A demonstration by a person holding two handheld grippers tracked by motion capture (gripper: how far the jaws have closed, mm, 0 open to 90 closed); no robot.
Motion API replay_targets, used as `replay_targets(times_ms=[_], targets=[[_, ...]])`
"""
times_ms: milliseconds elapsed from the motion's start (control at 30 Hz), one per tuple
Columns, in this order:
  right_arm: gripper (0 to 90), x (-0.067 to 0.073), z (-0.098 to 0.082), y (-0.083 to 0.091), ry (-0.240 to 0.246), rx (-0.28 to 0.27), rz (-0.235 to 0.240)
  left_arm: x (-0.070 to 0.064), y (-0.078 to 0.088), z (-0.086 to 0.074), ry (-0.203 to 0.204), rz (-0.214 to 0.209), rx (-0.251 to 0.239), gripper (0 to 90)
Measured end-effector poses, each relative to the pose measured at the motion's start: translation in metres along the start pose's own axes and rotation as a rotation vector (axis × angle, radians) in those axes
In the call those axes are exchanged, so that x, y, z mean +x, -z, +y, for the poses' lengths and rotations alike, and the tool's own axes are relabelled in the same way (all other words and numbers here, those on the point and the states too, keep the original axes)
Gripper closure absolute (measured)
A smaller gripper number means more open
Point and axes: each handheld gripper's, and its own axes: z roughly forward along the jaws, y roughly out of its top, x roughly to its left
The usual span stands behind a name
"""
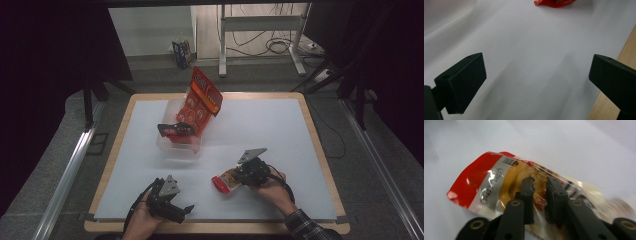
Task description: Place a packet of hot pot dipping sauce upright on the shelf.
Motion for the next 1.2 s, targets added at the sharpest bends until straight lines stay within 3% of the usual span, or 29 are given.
replay_targets(times_ms=[100, 200, 233, 433, 700, 867, 1033, 1067, 1133, 1200], targets=[[62.2, -0.008, -0.006, 0.018, -0.031, -0.038, -0.032, -0.001, -0.001, 0.005, 0.01, 0.019, -0.012, 5.8], [56.6, -0.013, -0.009, 0.025, -0.045, -0.05, -0.044, -0.001, -0.001, 0.008, 0.01, 0.024, -0.02, 12.6], [49.1, -0.018, -0.012, 0.03, -0.058, -0.054, -0.06, 0.0, -0.002, 0.011, 0.015, 0.005, -0.031, 15.1], [34.5, -0.024, -0.02, 0.036, -0.078, -0.052, -0.074, -0.001, -0.01, 0.024, -0.007, -0.044, -0.067, 32.7], [29.4, -0.023, -0.03, 0.043, -0.095, -0.045, -0.086, -0.004, -0.023, 0.044, -0.014, -0.095, -0.119, 63.4], [24.8, -0.025, -0.038, 0.049, -0.113, -0.057, -0.089, -0.008, -0.042, 0.063, -0.037, -0.13, -0.138, 85.7], [22.2, -0.027, -0.043, 0.053, -0.132, -0.063, -0.077, -0.016, -0.067, 0.077, -0.055, -0.149, -0.13, 90.0], [21.8, -0.027, -0.044, 0.053, -0.131, -0.067, -0.075, -0.016, -0.071, 0.076, -0.042, -0.156, -0.132, 90.0], [21.3, -0.028, -0.044, 0.054, -0.132, -0.069, -0.07, -0.016, -0.072, 0.076, -0.038, -0.16, -0.131, 90.0], [19.8, -0.028, -0.046, 0.056, -0.141, -0.073, -0.065, -0.019, -0.072, 0.074, -0.069, -0.135, -0.092, 90.0]])
